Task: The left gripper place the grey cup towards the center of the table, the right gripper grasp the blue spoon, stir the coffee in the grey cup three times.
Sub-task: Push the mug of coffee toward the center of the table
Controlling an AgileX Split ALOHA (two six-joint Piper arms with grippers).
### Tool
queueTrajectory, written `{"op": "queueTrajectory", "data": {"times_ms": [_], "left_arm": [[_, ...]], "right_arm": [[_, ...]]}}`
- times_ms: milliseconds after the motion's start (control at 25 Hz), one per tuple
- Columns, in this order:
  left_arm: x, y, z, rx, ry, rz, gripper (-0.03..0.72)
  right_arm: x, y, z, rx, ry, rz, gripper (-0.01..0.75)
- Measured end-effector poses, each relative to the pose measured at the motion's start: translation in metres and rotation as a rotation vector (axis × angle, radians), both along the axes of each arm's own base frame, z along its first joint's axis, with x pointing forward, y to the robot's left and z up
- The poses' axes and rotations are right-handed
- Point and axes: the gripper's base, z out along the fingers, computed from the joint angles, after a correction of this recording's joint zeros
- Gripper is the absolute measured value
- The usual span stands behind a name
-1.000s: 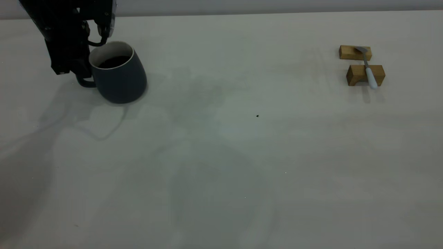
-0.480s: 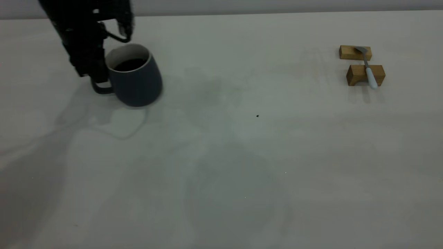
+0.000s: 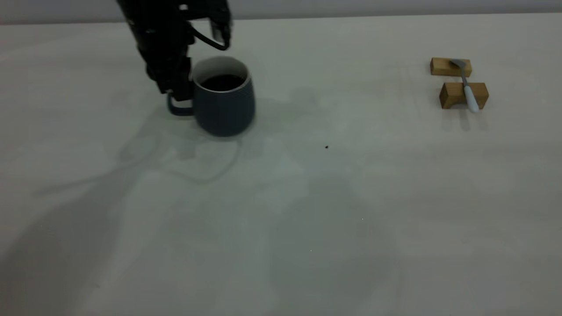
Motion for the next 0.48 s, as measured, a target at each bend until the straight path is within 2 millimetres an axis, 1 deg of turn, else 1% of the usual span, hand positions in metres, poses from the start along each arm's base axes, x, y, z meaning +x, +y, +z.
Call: {"op": "queueTrajectory", "data": {"times_ms": [320,480], "left_arm": [[-0.003,-0.038,-0.005,-0.016,-0.04,-0.078,0.204],[-0.005,-0.052,-0.009,-0.024,-0.058,-0.107,0.204]], "right_arm": [[0.0,0.0,0.0,0.0,0.0,0.0,0.24],[0.0,0.0,0.0,0.0,0.0,0.0,0.24]]}}
